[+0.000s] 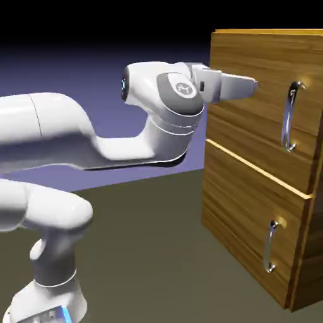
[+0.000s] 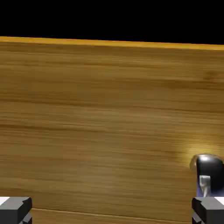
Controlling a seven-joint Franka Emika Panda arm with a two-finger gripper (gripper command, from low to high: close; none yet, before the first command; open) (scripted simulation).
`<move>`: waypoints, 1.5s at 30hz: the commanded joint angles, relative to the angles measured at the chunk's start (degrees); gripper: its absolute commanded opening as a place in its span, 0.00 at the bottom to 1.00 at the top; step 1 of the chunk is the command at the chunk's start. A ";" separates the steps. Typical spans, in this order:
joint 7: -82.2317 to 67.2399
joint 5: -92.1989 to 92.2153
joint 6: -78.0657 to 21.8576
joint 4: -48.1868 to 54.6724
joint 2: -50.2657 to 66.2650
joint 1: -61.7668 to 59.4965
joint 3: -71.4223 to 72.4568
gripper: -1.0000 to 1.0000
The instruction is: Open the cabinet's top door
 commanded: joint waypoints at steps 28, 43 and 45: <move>20.87 -27.54 -16.46 -5.15 -9.25 2.96 -4.54 0.00; 22.09 -5.60 -37.46 -31.08 -20.04 -22.65 24.94 0.00; 21.60 -1.47 -39.92 -33.09 -21.82 -24.16 29.09 0.00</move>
